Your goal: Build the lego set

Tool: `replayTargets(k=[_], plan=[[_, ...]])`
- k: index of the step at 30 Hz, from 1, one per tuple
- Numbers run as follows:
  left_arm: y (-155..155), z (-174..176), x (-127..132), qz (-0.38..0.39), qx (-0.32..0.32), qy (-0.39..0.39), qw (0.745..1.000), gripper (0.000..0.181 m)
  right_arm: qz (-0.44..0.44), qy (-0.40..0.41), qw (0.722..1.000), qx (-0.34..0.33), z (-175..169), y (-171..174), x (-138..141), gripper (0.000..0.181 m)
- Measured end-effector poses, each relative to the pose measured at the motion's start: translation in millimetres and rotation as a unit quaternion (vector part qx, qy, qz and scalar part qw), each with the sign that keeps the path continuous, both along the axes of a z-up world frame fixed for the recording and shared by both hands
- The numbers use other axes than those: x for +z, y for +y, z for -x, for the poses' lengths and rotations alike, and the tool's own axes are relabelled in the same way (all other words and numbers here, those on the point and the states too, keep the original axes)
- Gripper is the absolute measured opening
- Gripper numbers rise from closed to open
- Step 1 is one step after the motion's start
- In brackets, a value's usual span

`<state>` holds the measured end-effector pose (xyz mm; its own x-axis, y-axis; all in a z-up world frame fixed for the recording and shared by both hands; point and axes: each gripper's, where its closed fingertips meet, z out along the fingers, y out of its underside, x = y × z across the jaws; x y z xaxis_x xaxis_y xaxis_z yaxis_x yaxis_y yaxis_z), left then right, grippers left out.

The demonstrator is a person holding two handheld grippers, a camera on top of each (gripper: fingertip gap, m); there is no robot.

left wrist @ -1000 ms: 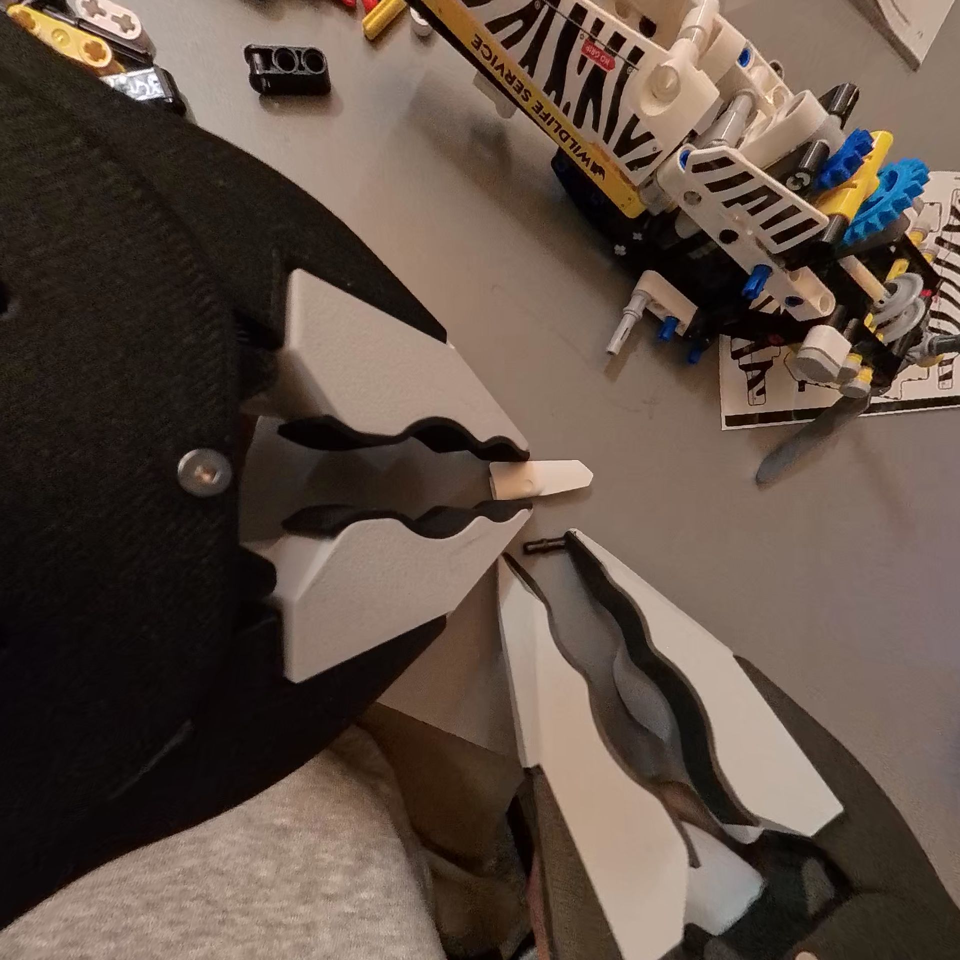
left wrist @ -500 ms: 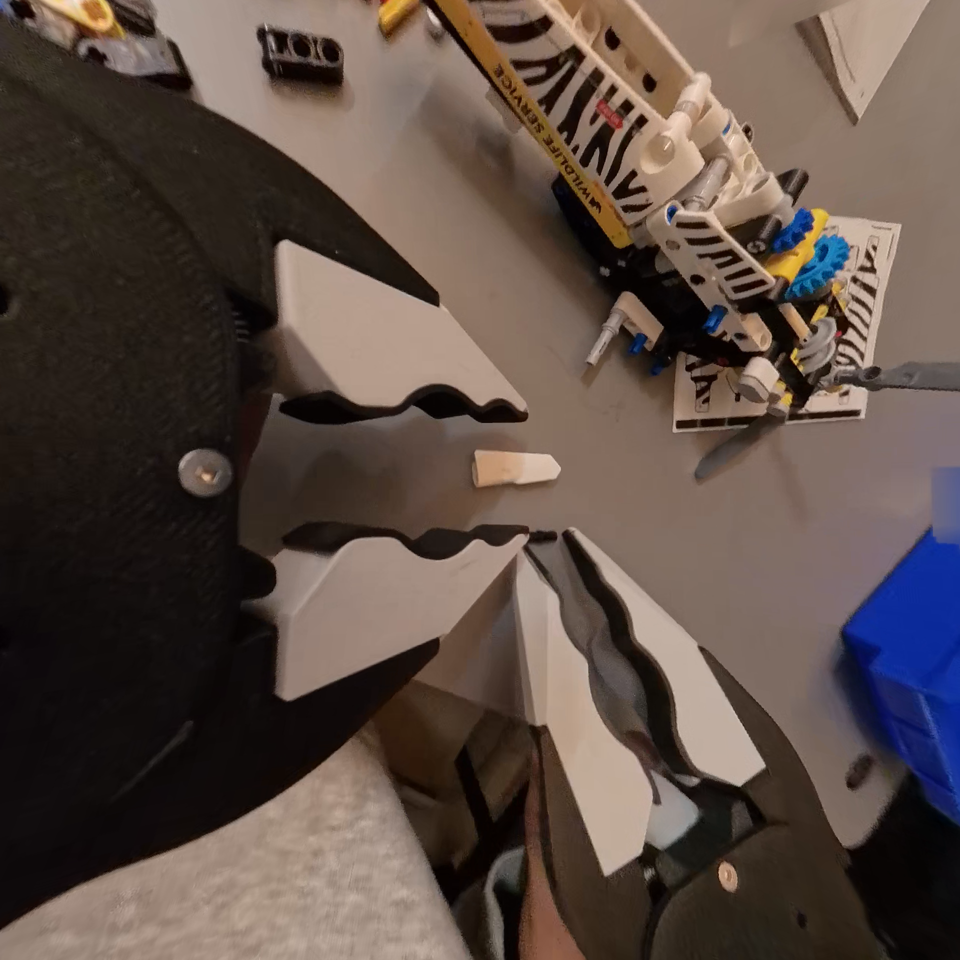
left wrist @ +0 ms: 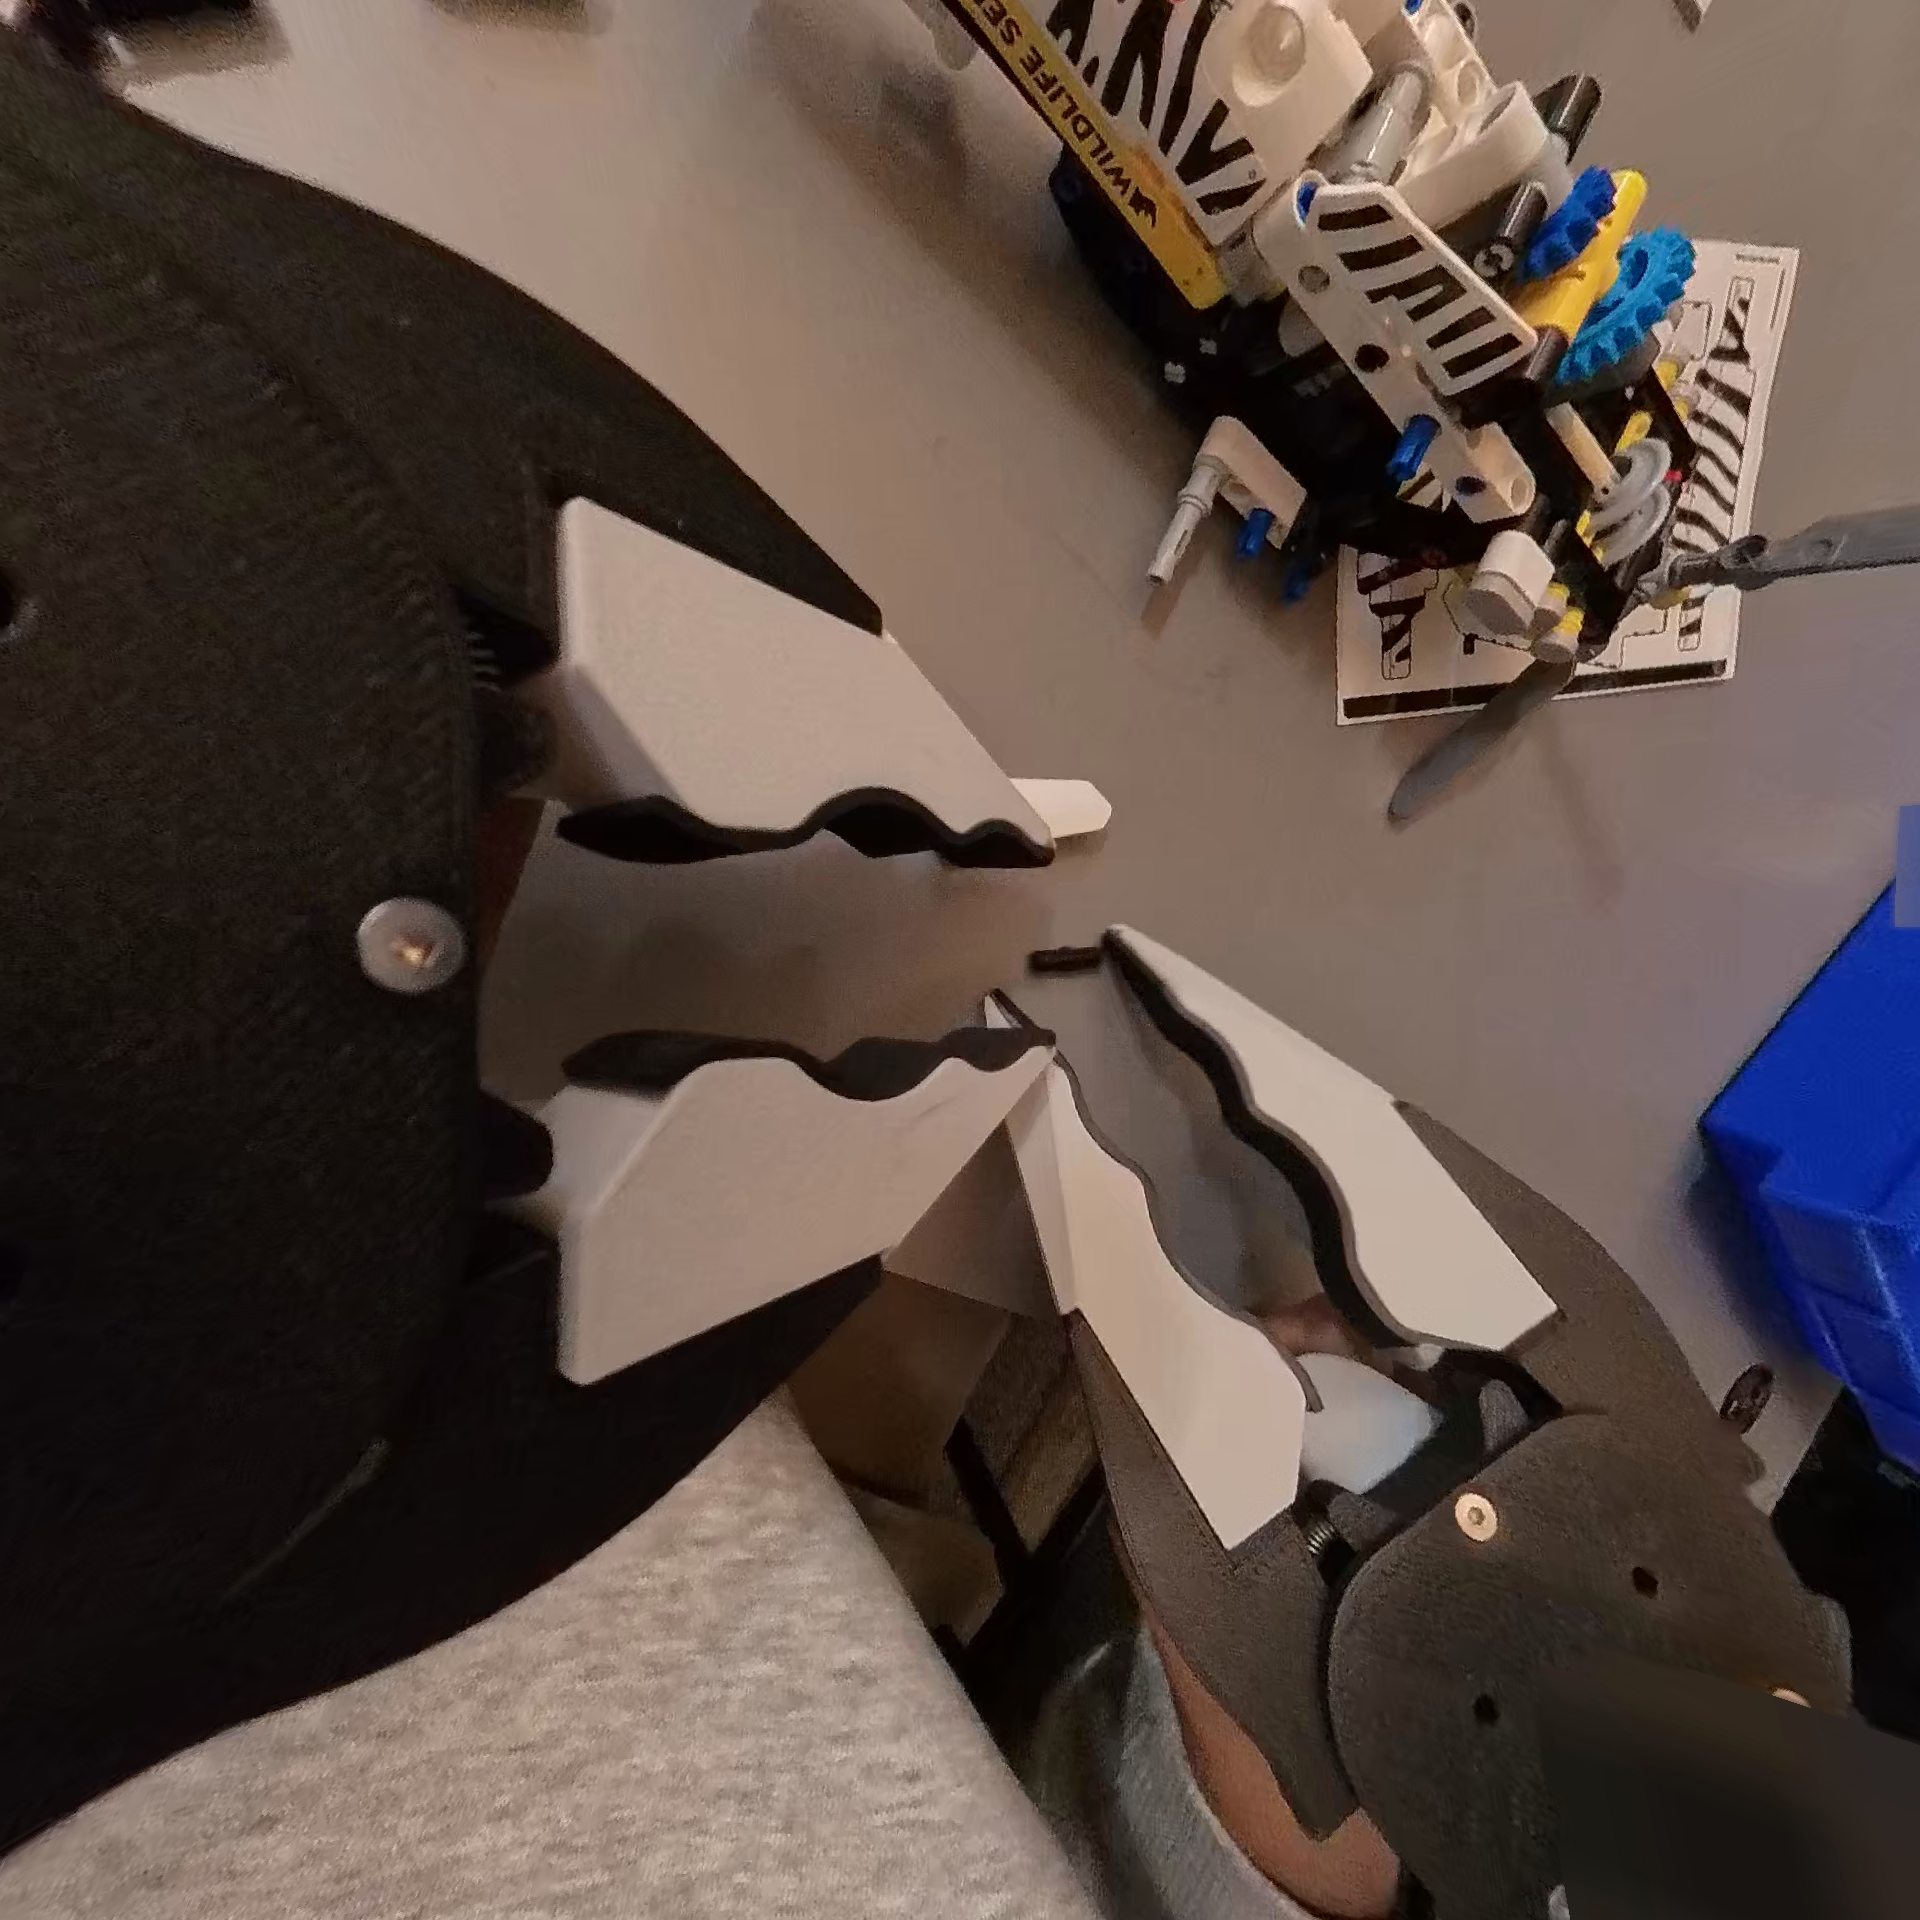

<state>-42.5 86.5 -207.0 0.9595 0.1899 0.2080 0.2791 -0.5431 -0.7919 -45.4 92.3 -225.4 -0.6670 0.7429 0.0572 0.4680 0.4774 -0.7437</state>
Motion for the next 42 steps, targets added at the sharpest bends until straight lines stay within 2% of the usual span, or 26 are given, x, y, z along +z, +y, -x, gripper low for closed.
replayTargets(k=[4, 11, 15, 17, 19, 21, 24, 28, 30, 33, 35, 42], plan=[[0.4, -8.3, -2.6, 0.009, -0.024, 0.003, 1.000, 0.028, 0.019, -0.025, 0.999, 0.022, -6.2, -7.1, -1.1, 0.007], [-2.5, -18.8, -13.0, 0.046, -0.058, 0.015, 0.997, 0.027, 0.024, -0.025, 0.999, 0.023, -10.5, -7.5, -1.1, 0.002], [-3.2, -8.4, -5.0, 0.014, -0.026, -0.020, 0.999, 0.015, 0.025, -0.004, 0.999, 0.025, -12.5, -5.6, 3.8, 0.002], [-2.4, -4.3, 4.9, -0.030, -0.007, -0.073, 0.997, 0.010, 0.039, 0.021, 0.999, 0.028, -12.4, -6.9, 13.1, 0.003], [-0.8, -8.5, 18.1, -0.087, -0.012, -0.162, 0.983, 0.010, 0.057, 0.056, 0.996, 0.036, -12.4, -10.5, 27.3, 0.003], [-0.9, -15.0, 32.7, -0.139, -0.033, -0.241, 0.960, 0.020, 0.072, 0.091, 0.992, 0.047, -13.0, -15.0, 42.0, 0.002], [-3.6, -14.3, 37.9, -0.161, -0.037, -0.237, 0.957, 0.015, 0.069, 0.142, 0.986, 0.056, -12.5, -17.4, 58.6, 0.002], [-6.1, -15.7, 48.2, -0.179, -0.045, -0.247, 0.951, 0.004, 0.054, 0.184, 0.979, 0.063, -12.4, -19.3, 66.7, 0.002], [-8.1, -16.0, 55.7, -0.202, -0.054, -0.281, 0.937, 0.003, 0.063, 0.204, 0.975, 0.066, -13.0, -21.6, 73.8, 0.003], [-11.4, -19.6, 71.5, -0.252, -0.077, -0.365, 0.893, 0.003, 0.079, 0.244, 0.964, 0.067, -14.3, -23.9, 88.9, 0.008], [-13.0, -22.1, 77.7, -0.271, -0.089, -0.404, 0.869, 0.003, 0.083, 0.257, 0.960, 0.078, -17.8, -26.7, 94.5, 0.005], [-16.0, -29.7, 79.7, -0.268, -0.114, -0.426, 0.857, 0.003, 0.105, 0.245, 0.959, 0.099, -25.2, -29.9, 96.7, 0.002]])
